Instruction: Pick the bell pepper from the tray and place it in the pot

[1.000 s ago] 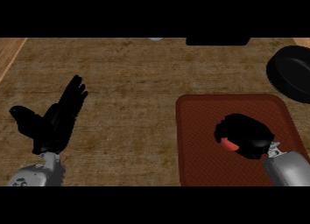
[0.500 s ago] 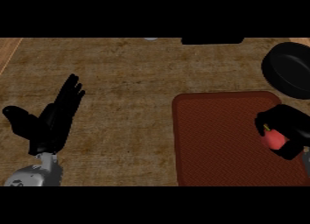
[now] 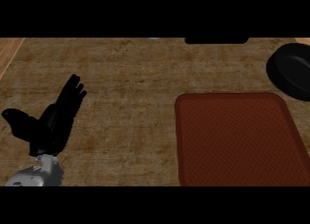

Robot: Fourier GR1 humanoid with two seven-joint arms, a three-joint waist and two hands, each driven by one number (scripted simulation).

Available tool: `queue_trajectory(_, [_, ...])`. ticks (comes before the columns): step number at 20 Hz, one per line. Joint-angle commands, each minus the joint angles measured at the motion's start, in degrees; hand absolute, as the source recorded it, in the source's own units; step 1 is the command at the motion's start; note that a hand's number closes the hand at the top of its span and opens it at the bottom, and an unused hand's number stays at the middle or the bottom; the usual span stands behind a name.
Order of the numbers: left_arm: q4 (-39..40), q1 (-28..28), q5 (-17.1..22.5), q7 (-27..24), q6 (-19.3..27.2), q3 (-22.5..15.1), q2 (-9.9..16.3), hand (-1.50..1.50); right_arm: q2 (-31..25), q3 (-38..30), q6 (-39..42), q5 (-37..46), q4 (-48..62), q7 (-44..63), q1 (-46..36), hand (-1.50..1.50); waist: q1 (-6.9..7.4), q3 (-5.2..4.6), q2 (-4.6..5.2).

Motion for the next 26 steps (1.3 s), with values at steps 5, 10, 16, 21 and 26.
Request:
queue_trajectory(5, [1.88,-2.19,-0.62,0.24,0.04,-0.39,-0.36,0.0,-16.62,-10.51,-0.43,-6.43,18.12,-11.7,-7.65,1.5,1.44,-0.03,0.01])
queue_trajectory(10, [1.53,-0.25,0.59,0.46,-0.54,0.34,-0.29,0.0,-22.7,-12.96,-0.89,-9.45,21.3,-18.44,-11.74,1.5,1.63,-0.1,-0.2])
queue_trajectory(16, [1.15,-2.15,0.55,1.58,-0.85,-0.19,-0.43,0.0,-23.98,-11.57,6.41,-14.83,20.45,-16.76,-21.48,1.5,1.69,-0.27,-0.49])
queue_trajectory(21, [1.88,-3.9,-0.06,1.88,-1.06,0.11,0.18,0.0,-22.55,-5.03,8.84,-14.46,19.79,-8.61,-30.72,1.5,2.29,-0.32,-0.37])
queue_trajectory(26, [8.22,-1.82,0.04,-4.82,-2.48,1.21,-0.16,0.0,-18.15,-2.21,5.4,-14.12,23.58,-5.28,-34.1,1.5,1.87,-0.3,-0.16])
